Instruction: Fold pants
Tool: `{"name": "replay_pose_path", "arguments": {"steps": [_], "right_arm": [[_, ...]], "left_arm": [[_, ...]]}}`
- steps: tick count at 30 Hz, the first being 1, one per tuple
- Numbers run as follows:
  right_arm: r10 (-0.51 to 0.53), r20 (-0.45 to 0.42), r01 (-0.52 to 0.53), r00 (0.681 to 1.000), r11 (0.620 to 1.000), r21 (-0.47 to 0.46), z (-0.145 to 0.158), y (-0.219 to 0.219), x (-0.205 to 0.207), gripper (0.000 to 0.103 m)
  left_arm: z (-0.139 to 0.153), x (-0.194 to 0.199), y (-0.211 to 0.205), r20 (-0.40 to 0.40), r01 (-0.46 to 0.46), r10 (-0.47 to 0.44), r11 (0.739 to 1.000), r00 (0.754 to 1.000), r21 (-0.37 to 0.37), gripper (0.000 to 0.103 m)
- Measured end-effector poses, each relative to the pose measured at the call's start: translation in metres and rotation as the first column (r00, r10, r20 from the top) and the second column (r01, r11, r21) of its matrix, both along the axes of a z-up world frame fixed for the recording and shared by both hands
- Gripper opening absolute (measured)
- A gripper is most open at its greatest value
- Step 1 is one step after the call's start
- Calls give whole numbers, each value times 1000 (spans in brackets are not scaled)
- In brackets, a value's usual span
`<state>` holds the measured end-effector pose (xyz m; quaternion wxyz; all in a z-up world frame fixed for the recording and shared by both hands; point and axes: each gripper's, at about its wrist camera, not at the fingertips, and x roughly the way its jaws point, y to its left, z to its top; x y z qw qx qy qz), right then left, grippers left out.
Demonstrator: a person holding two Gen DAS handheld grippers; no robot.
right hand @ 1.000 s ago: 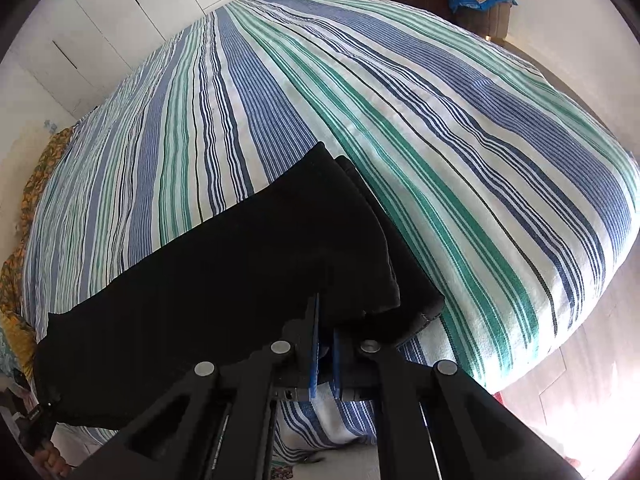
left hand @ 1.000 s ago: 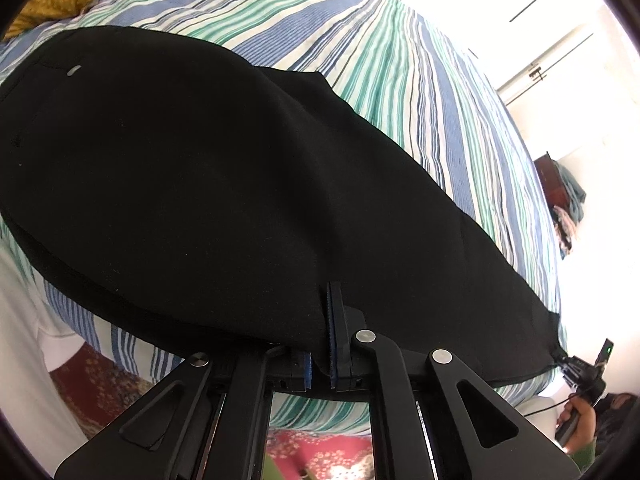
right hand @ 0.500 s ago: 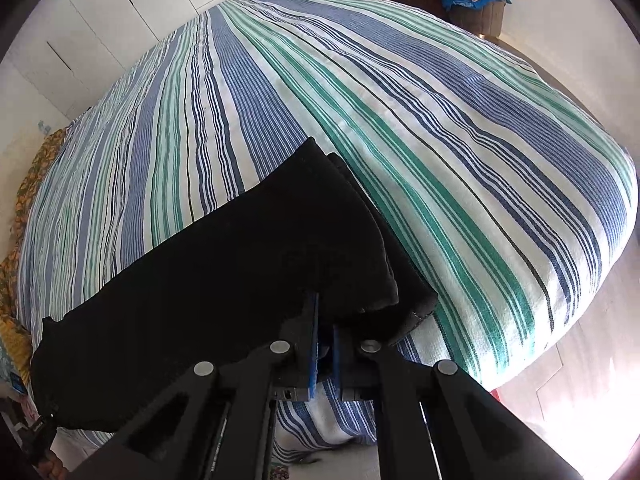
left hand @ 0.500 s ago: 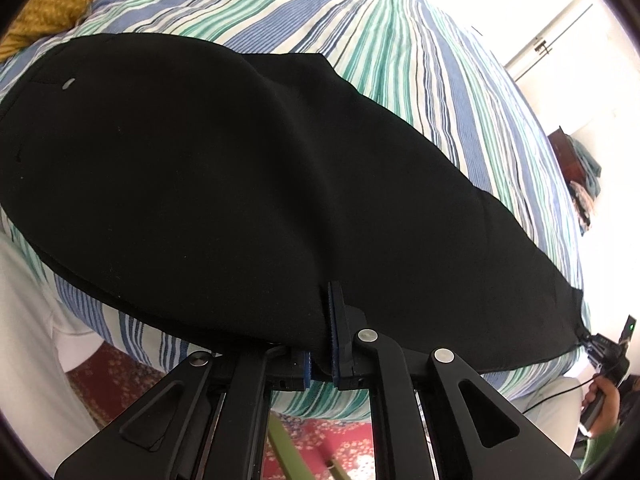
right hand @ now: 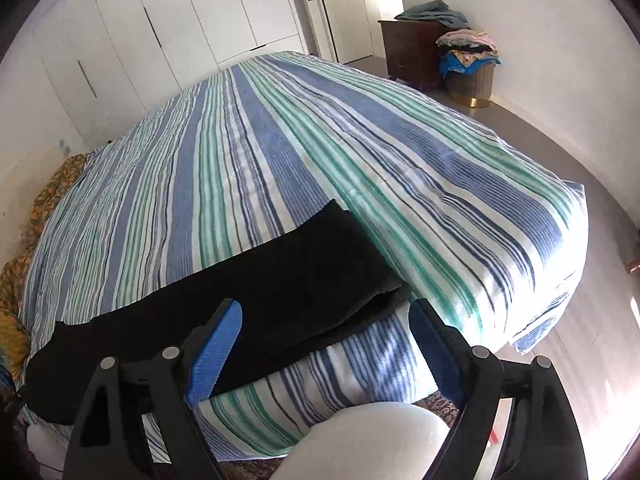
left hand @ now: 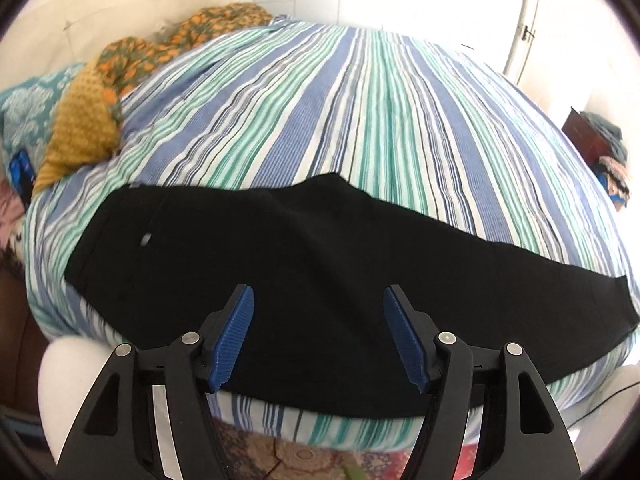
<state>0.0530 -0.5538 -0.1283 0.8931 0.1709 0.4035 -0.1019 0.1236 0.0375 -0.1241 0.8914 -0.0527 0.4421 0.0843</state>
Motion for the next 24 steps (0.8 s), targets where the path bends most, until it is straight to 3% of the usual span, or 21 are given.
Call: {"name": "replay_pose_path", "arguments": {"steps": [2, 4, 7, 12, 14, 16, 19, 22, 24], "right_arm": [[51, 17, -51, 999, 998, 26, 3, 17, 18, 85], [107, 28, -108, 994, 993, 44, 3, 38, 38, 85], [181, 15, -182, 983, 981, 67, -12, 67, 62, 85], [236, -124, -209, 964, 957, 199, -73, 95, 72, 86], [233, -121, -210, 965, 961, 179, -87, 100, 65, 86], [231, -109, -212, 967, 964, 162, -85, 102, 61, 86], [217, -78, -193, 973, 952, 236, -74, 88, 59, 85], [176, -48, -156, 983, 946, 285, -62, 59, 55, 85], [172, -81, -139, 982, 938, 318, -63, 34, 57, 85]], "left_arm": [[-16, 29, -4, -53, 12, -9, 999, 999, 46, 70], [-37, 47, 1, -154, -7, 21, 996, 988, 91, 65], [-65, 34, 19, -268, -63, 88, 993, 959, 99, 62], [-65, 3, 38, -250, -68, 91, 993, 964, 100, 63], [-64, 3, 35, -253, -78, 100, 993, 962, 94, 63], [-59, 1, 32, -249, -102, 120, 991, 961, 85, 62], [-43, -3, 23, -183, -101, 104, 995, 978, 27, 63], [-29, -4, 5, -112, -54, 56, 998, 992, 20, 74], [-29, 0, -9, -115, -7, 12, 999, 993, 39, 75]]}}
